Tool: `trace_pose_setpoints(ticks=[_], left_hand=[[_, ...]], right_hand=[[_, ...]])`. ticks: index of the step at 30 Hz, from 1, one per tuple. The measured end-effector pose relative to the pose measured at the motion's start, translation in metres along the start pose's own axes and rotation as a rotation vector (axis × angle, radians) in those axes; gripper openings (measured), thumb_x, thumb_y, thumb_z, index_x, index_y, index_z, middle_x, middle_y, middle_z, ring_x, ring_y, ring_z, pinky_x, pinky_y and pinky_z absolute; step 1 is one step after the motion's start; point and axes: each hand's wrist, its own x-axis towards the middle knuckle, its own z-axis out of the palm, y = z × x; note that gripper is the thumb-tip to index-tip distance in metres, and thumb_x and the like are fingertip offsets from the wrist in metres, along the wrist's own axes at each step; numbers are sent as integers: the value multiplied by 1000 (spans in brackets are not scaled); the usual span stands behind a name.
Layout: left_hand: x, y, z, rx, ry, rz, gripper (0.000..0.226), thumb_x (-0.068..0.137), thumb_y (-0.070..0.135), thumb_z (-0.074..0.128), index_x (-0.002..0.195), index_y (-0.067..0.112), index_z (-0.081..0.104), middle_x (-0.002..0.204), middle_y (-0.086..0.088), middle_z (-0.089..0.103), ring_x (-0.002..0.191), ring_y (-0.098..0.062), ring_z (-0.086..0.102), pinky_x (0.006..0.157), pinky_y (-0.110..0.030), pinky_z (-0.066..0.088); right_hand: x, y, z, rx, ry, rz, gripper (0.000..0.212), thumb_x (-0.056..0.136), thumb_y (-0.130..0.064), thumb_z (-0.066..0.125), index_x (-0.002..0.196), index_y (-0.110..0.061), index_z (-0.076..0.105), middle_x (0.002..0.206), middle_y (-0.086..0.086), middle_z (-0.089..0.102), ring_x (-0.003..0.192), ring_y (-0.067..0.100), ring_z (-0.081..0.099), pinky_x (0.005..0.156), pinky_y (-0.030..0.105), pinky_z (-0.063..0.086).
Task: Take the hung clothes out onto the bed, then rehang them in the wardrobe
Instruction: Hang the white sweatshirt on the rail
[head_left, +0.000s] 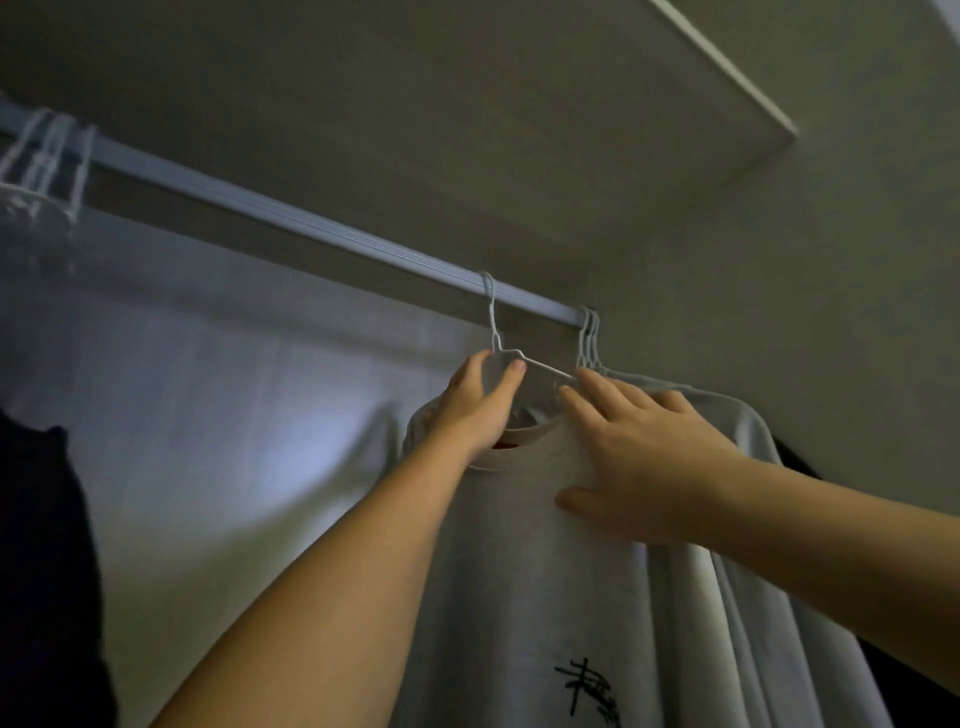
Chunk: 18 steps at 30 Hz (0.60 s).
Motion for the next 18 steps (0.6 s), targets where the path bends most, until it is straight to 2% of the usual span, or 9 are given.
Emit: trace_pose_setpoints(ticks=[2, 5, 8, 11, 14, 18], left_hand=[[3, 7, 23, -44, -45, -10, 72, 83, 82, 36, 144, 44, 32, 153, 5, 43, 137, -25, 43, 113, -50, 32], [11, 14, 58, -122, -102, -32, 94, 63, 94, 31, 144, 46, 30, 151, 3, 46, 137, -29, 43, 113, -51, 32], [23, 17, 88, -143, -151, -46, 105, 56, 97, 28, 147, 45, 28, 153, 0, 43, 139, -30, 41, 114, -51, 31], [33, 14, 114, -146, -166, -44, 105, 56, 98, 28, 145, 44, 32, 149, 1, 48, 136, -27, 44, 115, -49, 30], [41, 9, 133, -152, -141, -39, 102, 54, 101, 27, 143, 49, 33, 146, 2, 51, 133, -27, 48, 112, -50, 34], [44, 5, 140, -143, -112, -27, 101, 55, 101, 26, 143, 52, 30, 150, 2, 47, 136, -27, 44, 112, -51, 35]], right_hand=[[-2, 15, 8, -28, -14, 27, 99, 84, -71, 46, 155, -21, -2, 164, 3, -7, 151, 21, 2, 119, 47, 16], [-6, 39, 19, -98, -20, 52, 100, 83, -71, 46, 155, -19, 1, 164, 3, -3, 151, 20, 4, 119, 46, 15], [-8, 60, 28, -167, -65, 76, 98, 85, -71, 43, 155, -19, 0, 164, 3, -4, 151, 19, -1, 120, 50, 7], [-11, 74, 37, -237, -94, 66, 96, 88, -70, 38, 156, -16, -2, 164, 6, -10, 151, 21, -10, 120, 51, -3], [-13, 79, 44, -265, -55, 41, 95, 89, -71, 31, 156, -13, -1, 163, 9, -10, 151, 23, -10, 121, 47, -5], [-11, 79, 49, -295, -20, 32, 103, 74, -73, 4, 156, -10, 4, 163, 13, -6, 151, 25, -4, 121, 47, -2]])
